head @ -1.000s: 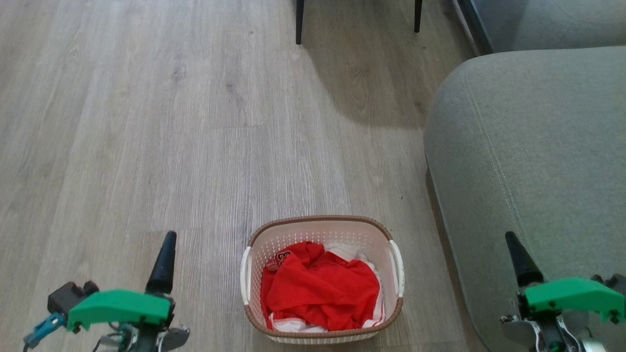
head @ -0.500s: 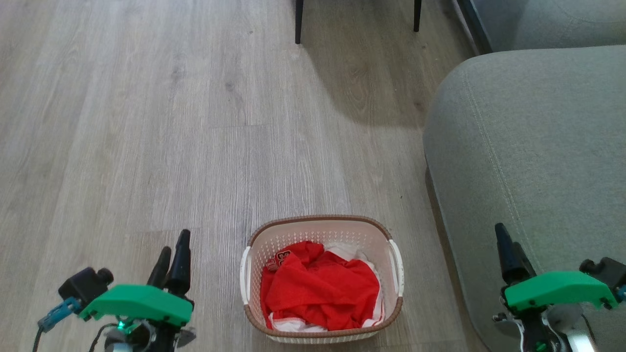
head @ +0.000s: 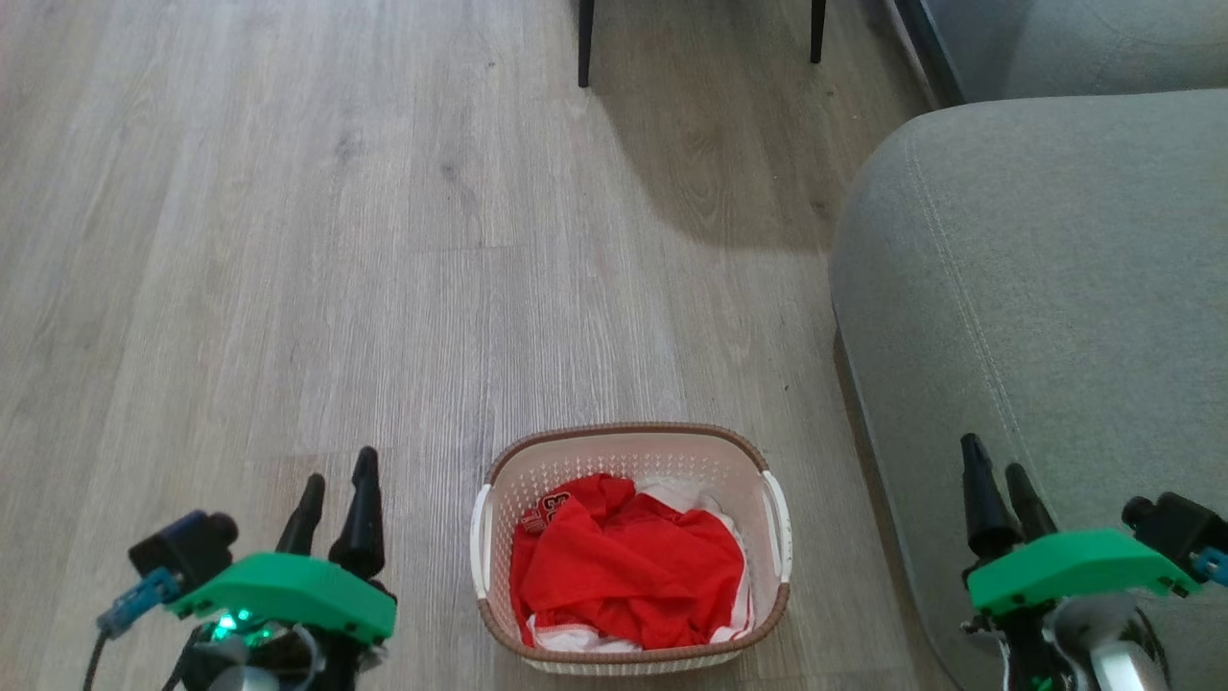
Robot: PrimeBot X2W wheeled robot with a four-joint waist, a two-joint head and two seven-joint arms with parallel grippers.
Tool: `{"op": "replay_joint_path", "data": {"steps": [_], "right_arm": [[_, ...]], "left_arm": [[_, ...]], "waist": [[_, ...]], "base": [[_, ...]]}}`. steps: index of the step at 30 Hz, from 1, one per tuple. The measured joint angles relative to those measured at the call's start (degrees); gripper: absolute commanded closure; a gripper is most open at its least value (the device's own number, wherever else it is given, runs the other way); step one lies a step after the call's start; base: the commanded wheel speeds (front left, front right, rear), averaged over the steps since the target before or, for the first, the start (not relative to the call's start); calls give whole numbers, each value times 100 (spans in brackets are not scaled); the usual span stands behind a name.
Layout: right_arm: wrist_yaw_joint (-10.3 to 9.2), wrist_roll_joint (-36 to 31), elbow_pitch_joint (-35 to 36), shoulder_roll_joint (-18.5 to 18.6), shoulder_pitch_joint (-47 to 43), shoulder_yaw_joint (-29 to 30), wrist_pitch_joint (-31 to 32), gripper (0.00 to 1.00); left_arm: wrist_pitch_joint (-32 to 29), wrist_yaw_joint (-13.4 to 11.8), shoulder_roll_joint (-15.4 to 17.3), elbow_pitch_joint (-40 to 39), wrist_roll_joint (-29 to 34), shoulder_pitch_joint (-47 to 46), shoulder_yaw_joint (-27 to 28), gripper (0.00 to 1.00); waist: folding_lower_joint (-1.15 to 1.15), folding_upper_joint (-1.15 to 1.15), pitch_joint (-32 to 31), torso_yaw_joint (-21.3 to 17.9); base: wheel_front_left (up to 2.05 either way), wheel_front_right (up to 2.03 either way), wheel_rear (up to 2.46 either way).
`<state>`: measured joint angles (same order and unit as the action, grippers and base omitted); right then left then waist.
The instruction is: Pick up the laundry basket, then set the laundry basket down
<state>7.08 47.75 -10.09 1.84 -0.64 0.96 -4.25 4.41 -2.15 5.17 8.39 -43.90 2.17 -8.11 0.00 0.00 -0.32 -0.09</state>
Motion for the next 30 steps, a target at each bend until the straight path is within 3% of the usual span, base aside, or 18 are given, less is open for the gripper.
{"op": "replay_joint_path", "data": {"steps": [30], "right_arm": [[0, -2070, 209, 13, -69, -285, -503, 0]], "left_arm": [[482, -568, 229, -397, 2045, 20, -612, 0]], "waist": [[0, 0, 24, -7]], "base": [[0, 0, 0]]}}
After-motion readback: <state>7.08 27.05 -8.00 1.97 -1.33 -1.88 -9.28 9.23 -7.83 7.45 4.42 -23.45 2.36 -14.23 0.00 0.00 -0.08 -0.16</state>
